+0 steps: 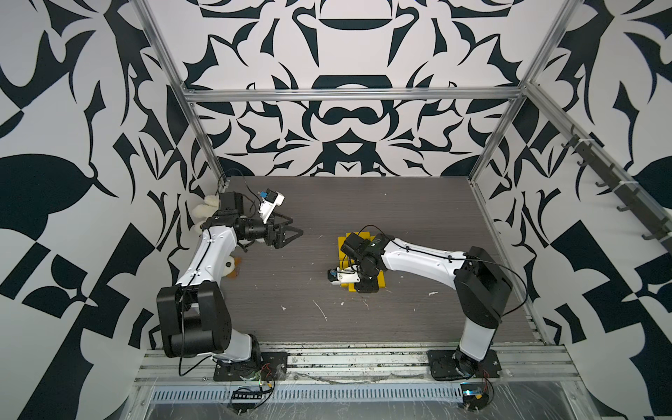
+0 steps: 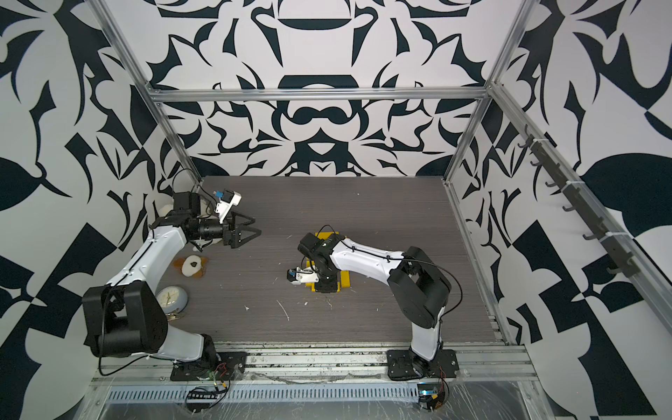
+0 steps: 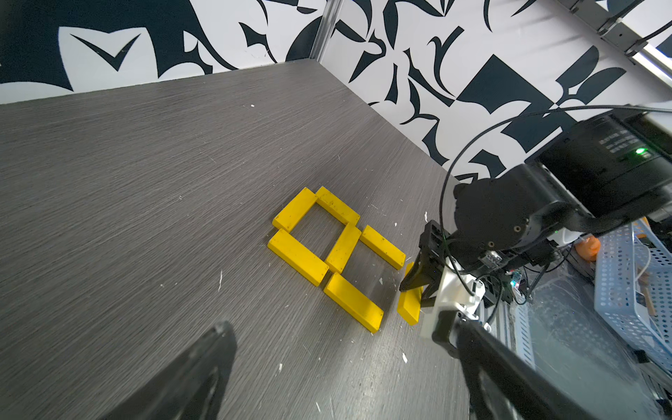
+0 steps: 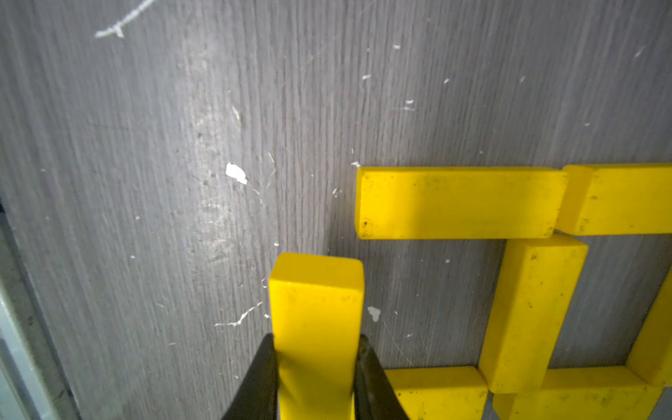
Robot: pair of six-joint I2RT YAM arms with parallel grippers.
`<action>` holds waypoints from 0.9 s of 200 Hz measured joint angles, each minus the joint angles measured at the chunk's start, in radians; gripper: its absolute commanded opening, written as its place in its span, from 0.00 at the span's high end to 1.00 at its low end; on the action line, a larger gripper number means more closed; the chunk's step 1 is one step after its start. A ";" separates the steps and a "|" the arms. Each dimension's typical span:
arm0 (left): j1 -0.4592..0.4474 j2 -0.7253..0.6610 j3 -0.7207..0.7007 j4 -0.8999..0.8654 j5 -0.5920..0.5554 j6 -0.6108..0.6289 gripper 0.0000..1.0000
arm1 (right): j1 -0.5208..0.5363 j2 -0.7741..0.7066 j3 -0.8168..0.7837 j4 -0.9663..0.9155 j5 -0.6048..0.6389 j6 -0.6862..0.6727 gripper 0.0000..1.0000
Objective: Assemble the number 8 with building blocks
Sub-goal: Assemble the building block at the center of the board.
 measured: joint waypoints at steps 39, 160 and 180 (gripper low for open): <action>0.000 0.000 0.001 0.000 0.000 0.000 0.01 | 0.000 0.010 0.000 0.005 0.018 -0.008 0.79; 0.000 0.013 0.003 0.000 0.000 0.000 0.01 | -0.002 0.079 0.008 0.005 0.047 -0.023 0.74; 0.000 0.013 0.003 0.000 0.000 0.000 0.00 | -0.002 0.099 0.010 0.005 0.047 -0.023 0.73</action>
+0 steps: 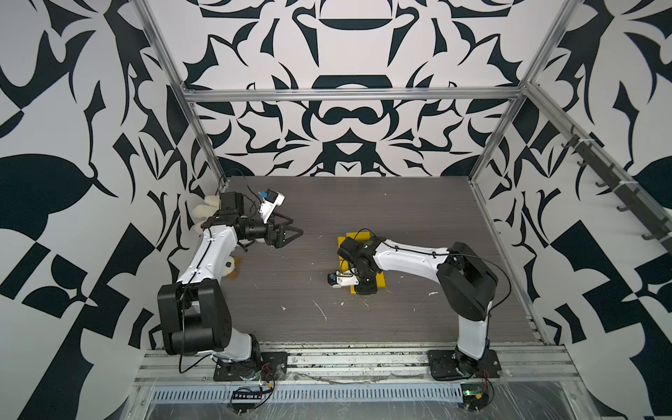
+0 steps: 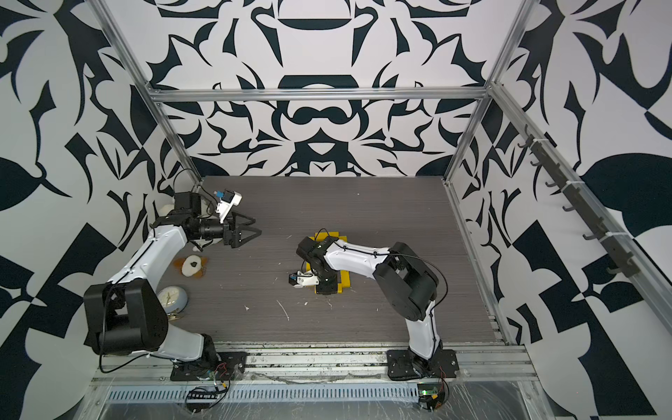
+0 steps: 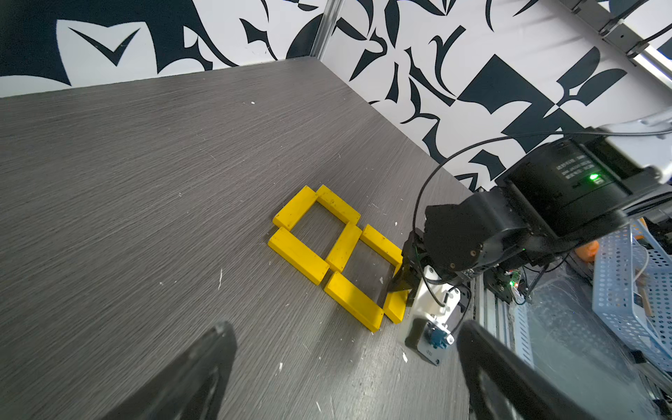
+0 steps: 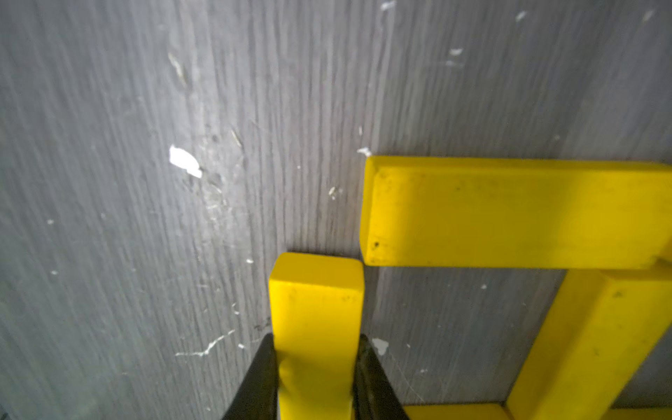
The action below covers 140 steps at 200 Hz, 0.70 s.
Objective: Assemble the number 8 with building blocks
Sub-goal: Assemble the building block at the center of the board.
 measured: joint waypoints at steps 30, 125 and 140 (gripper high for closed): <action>0.000 0.000 0.000 0.000 0.000 0.000 0.01 | -0.005 0.002 0.002 0.000 0.000 0.000 0.72; 0.000 0.001 0.001 0.000 0.000 0.000 0.01 | -0.013 0.006 0.047 0.000 -0.008 0.001 0.72; 0.000 0.001 0.001 0.000 0.000 0.000 0.01 | -0.016 0.006 0.047 -0.001 -0.010 0.001 0.72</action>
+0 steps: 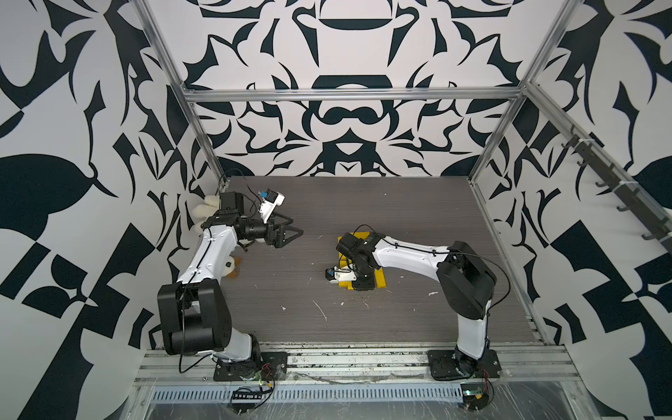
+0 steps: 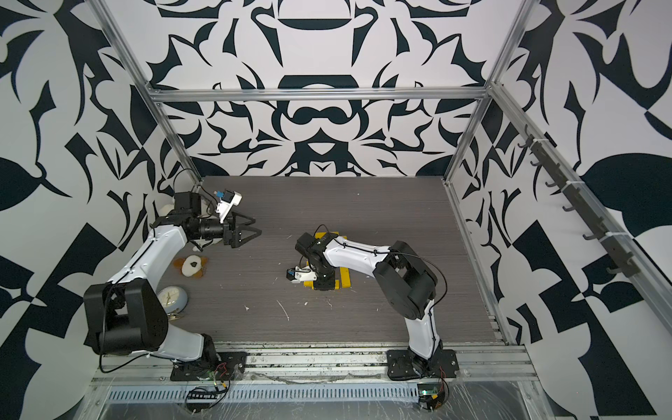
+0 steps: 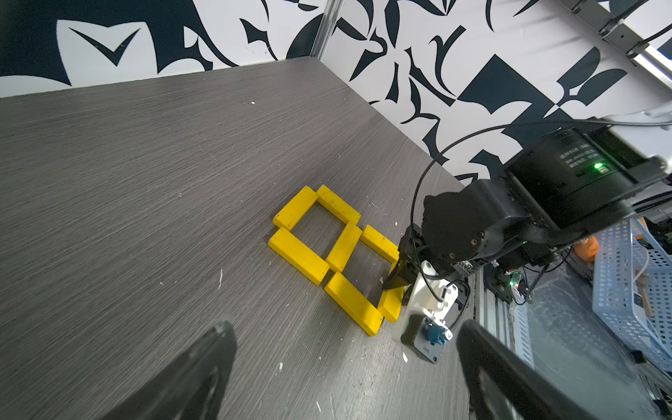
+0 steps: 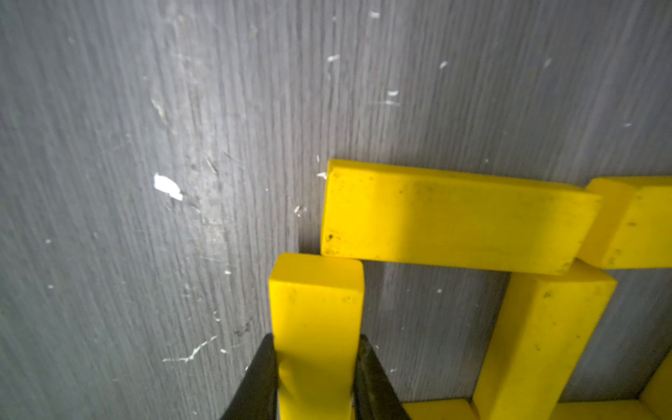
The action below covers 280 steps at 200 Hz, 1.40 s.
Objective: Assemble the number 8 with building blocks
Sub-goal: Assemble the building block at the center of the board, then reset both arms
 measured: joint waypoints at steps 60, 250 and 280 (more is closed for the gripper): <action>0.000 0.005 0.001 0.000 0.000 0.000 0.01 | -0.004 0.009 0.000 -0.003 -0.001 0.005 0.64; 0.000 -0.043 -0.046 0.145 -0.204 -0.144 0.01 | -0.150 -0.678 -0.231 0.274 -0.091 0.155 0.00; 0.029 -0.222 -0.230 0.376 -0.476 -0.354 0.00 | -0.298 -0.984 -0.673 0.774 0.082 0.334 0.00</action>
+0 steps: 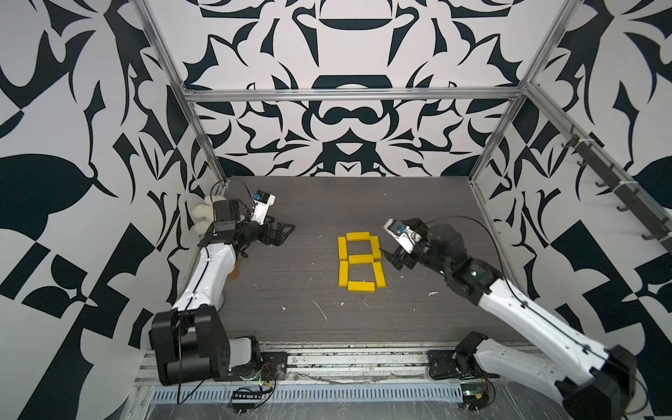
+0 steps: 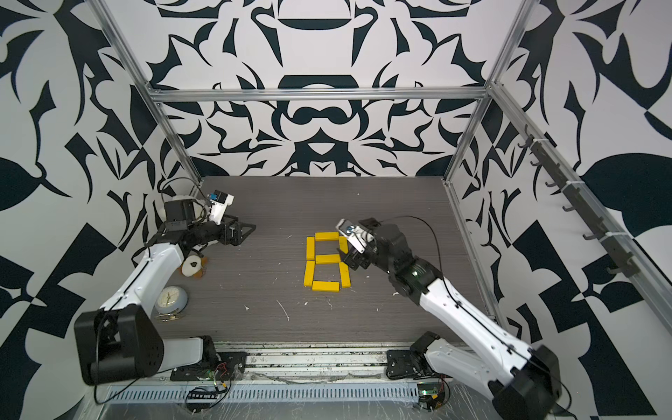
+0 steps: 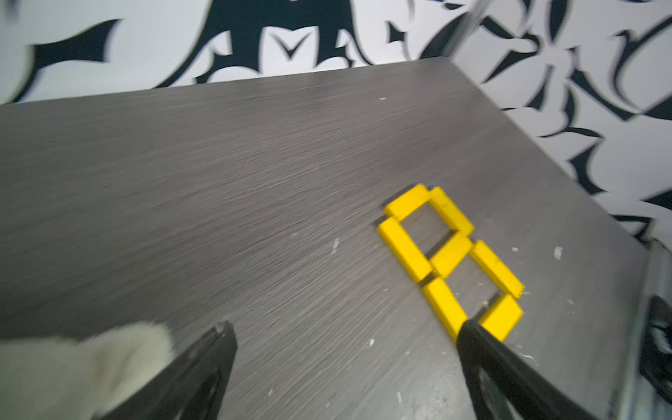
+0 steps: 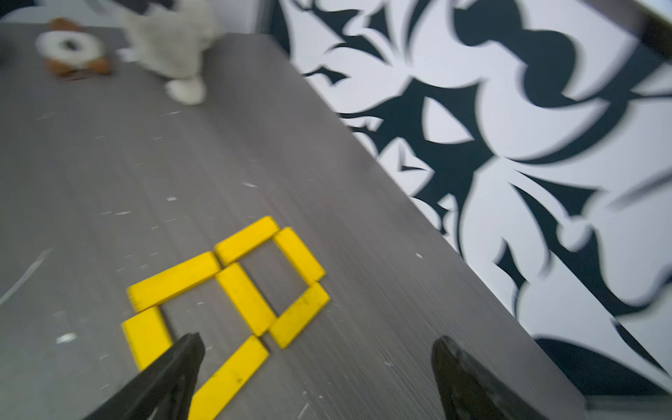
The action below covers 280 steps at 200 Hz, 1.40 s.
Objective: Assemble the number 8 with building blocks
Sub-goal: Reset both arms
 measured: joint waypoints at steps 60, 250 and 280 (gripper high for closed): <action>0.066 -0.198 -0.255 0.294 -0.361 -0.254 0.01 | -0.232 0.081 -0.284 0.382 0.360 0.241 0.00; -0.028 0.287 -0.563 1.155 -0.650 -0.301 0.01 | -0.533 0.610 -0.391 0.970 -0.029 0.339 0.00; -0.035 0.288 -0.559 1.164 -0.710 -0.302 0.01 | -0.527 0.610 -0.361 0.917 -0.040 0.349 0.00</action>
